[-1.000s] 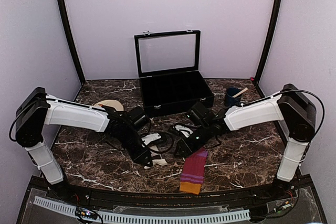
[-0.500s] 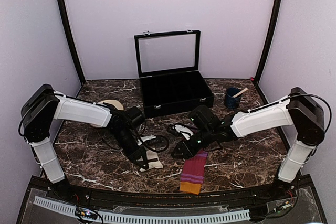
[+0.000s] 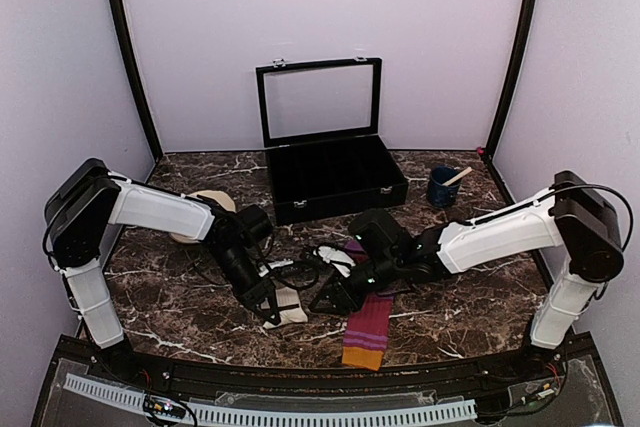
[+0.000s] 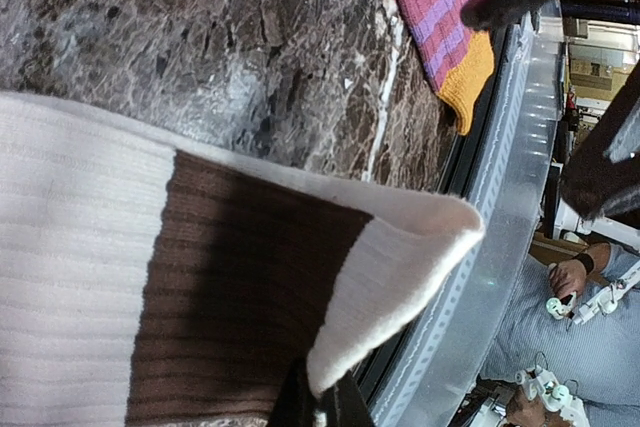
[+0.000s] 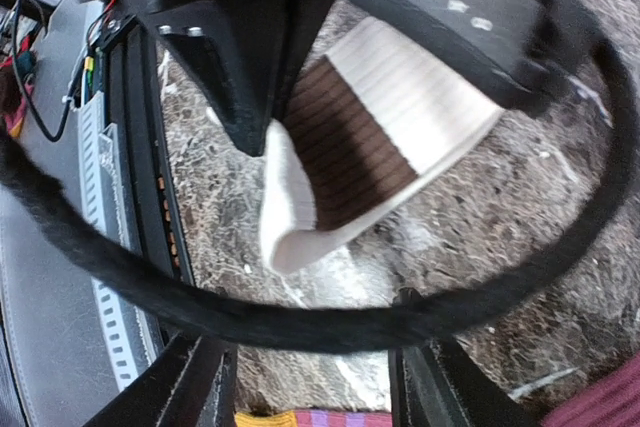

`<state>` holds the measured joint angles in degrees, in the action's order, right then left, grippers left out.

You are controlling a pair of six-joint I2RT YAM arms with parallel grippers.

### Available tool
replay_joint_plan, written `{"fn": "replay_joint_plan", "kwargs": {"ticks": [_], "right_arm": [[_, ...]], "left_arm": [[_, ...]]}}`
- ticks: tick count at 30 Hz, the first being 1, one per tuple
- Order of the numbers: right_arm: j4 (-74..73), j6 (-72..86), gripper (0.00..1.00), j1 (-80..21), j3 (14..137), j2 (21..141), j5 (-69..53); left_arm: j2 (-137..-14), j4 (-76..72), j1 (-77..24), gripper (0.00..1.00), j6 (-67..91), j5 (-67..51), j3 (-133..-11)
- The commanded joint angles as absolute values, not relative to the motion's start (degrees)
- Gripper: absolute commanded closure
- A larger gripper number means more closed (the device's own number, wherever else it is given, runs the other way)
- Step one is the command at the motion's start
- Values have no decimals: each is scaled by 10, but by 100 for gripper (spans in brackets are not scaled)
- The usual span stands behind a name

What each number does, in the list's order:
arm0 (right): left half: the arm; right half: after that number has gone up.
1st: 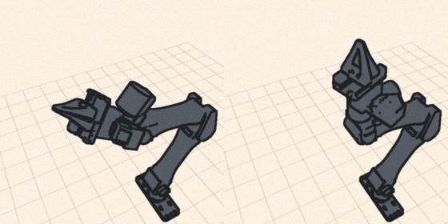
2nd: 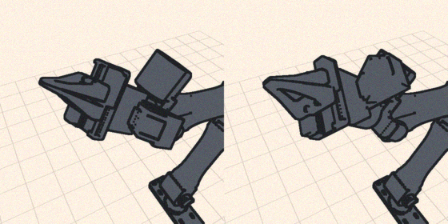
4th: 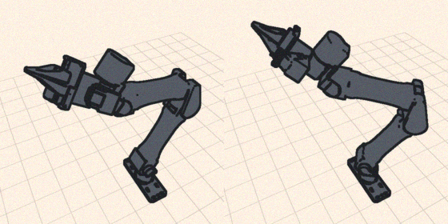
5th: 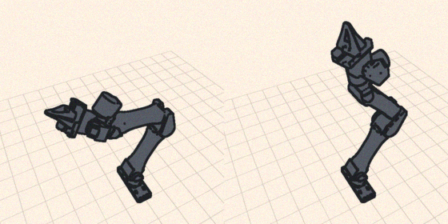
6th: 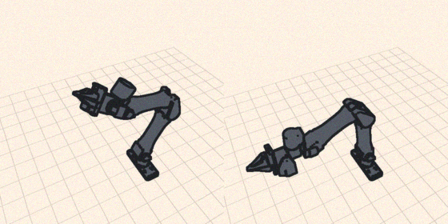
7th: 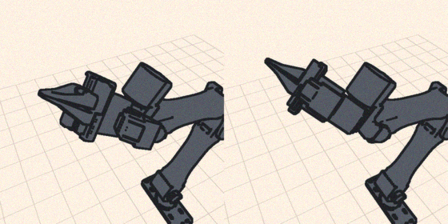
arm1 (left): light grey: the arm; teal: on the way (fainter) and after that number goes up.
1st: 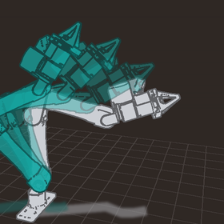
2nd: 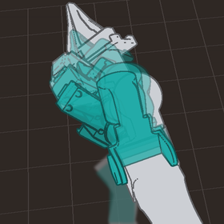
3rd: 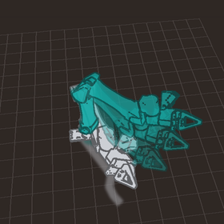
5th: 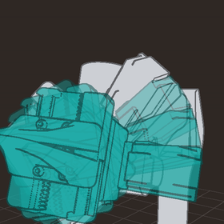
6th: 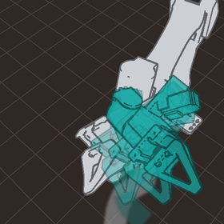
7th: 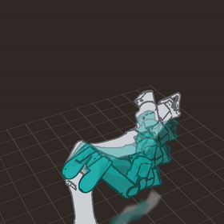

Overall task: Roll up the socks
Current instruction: Roll the sock at the center of the board.

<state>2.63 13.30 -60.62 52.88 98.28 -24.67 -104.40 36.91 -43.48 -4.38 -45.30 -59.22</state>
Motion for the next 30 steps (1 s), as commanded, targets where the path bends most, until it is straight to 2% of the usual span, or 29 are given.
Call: {"fn": "replay_joint_plan", "kwargs": {"ticks": [1,19,30], "right_arm": [[59,125,52,-626,541,987,-262],[113,137,51,-639,580,1066,-251],[130,147,62,-637,581,1095,-273]], "left_arm": [[-1047,378,-432,100,-47,-469,-589],[-1049,372,-432,100,-46,-476,-581],[-1052,374,-432,100,-48,-480,-582]]}}
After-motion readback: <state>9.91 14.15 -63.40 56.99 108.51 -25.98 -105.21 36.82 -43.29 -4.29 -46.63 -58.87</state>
